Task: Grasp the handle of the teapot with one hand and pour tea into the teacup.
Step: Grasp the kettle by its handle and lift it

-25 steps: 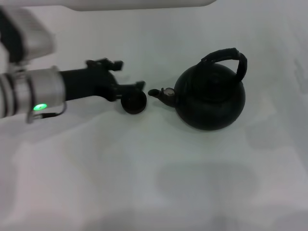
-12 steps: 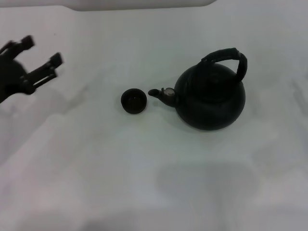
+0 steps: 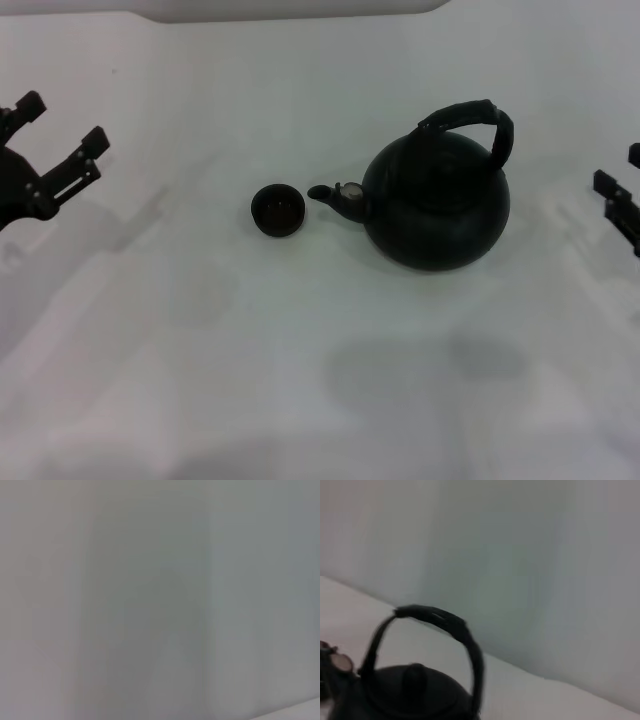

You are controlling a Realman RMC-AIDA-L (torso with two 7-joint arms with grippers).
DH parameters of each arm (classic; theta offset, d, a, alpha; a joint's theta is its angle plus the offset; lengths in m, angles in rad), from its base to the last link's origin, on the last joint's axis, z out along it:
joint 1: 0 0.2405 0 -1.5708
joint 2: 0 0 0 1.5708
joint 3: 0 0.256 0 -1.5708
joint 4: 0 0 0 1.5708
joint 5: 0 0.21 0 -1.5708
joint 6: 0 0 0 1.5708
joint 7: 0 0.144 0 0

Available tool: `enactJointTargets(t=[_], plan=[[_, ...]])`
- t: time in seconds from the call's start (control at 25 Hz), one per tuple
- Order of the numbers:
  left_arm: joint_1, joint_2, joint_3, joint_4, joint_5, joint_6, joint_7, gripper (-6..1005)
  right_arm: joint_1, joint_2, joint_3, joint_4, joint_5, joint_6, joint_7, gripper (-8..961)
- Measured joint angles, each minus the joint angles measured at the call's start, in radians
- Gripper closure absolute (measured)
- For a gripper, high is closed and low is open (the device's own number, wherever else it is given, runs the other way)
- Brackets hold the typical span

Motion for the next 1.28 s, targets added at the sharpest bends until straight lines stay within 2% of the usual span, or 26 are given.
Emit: enactJointTargets(t=[0.12,0.24,0.4,0.64,0.8,1.28], plan=[[0.008,0.000,-0.009,0.010,-0.002,0.000,0.009,138,-0.061,-0.002,-0.107,0.124,-0.001,-0.114,0.001,470],[0.014,0.001,-0.033,0.036,-0.002,-0.009,0.024,138,-0.074,-0.004,-0.194,0.189,-0.003,-0.207,0.026,456],[0.036,0.002,-0.063,0.042,-0.002,-0.030,0.026,138,-0.046,-0.009,-0.290,0.236,-0.053,-0.332,0.104,438],[0.049,0.002,-0.071,0.052,-0.003,-0.029,0.028,137,0.041,-0.006,-0.401,0.246,-0.084,-0.501,0.131,406],[0.053,0.002,-0.077,0.053,-0.003,-0.029,0.028,137,0.091,-0.006,-0.431,0.237,-0.080,-0.573,0.132,370],[0.049,0.001,-0.080,0.062,-0.004,-0.022,0.029,138,0.164,-0.001,-0.387,0.173,-0.073,-0.581,0.132,375]])
